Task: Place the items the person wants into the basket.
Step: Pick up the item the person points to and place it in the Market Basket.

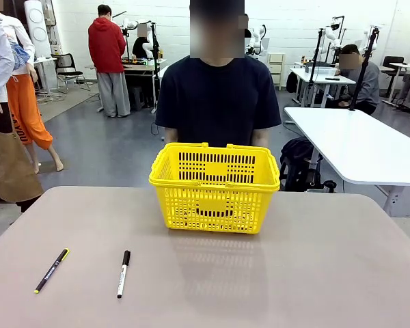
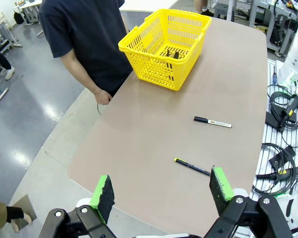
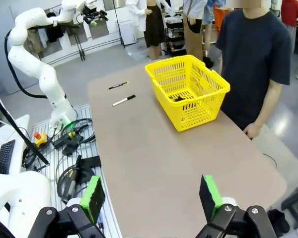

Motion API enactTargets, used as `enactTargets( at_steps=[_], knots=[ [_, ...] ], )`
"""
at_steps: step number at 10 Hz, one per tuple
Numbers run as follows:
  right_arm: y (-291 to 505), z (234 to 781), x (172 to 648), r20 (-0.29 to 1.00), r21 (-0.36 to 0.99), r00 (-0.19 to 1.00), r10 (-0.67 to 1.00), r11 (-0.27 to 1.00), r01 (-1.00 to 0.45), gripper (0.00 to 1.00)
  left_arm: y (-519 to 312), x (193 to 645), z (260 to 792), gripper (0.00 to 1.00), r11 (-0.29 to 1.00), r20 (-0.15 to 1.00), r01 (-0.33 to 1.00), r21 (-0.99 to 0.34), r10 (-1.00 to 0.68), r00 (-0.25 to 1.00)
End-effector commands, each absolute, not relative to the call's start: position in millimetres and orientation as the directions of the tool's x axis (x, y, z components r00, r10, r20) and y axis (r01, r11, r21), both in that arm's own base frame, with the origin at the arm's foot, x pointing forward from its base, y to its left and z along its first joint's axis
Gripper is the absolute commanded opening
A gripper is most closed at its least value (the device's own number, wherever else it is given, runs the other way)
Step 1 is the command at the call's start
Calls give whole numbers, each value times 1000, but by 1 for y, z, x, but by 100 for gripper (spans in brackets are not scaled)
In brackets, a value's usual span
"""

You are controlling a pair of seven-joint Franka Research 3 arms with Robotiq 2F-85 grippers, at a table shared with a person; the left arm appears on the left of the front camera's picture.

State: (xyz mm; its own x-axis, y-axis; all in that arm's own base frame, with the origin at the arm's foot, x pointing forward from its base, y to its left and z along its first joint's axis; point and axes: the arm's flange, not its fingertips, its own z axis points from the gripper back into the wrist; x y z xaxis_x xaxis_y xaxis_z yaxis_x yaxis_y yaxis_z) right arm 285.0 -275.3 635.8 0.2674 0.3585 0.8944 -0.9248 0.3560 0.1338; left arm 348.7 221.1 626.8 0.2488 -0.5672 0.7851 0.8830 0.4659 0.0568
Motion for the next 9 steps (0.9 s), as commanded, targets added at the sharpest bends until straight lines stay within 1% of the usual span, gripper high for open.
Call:
enactTargets(
  at_steps=[1,9],
  knots=[
    [-278,640,286,904,117,244,350,347,-931,100,222,348,626,100,452,798,889,71,-560,221],
    [-278,640,286,904,117,244,350,347,-931,100,222,348,626,100,452,798,889,71,-560,221]
  ],
)
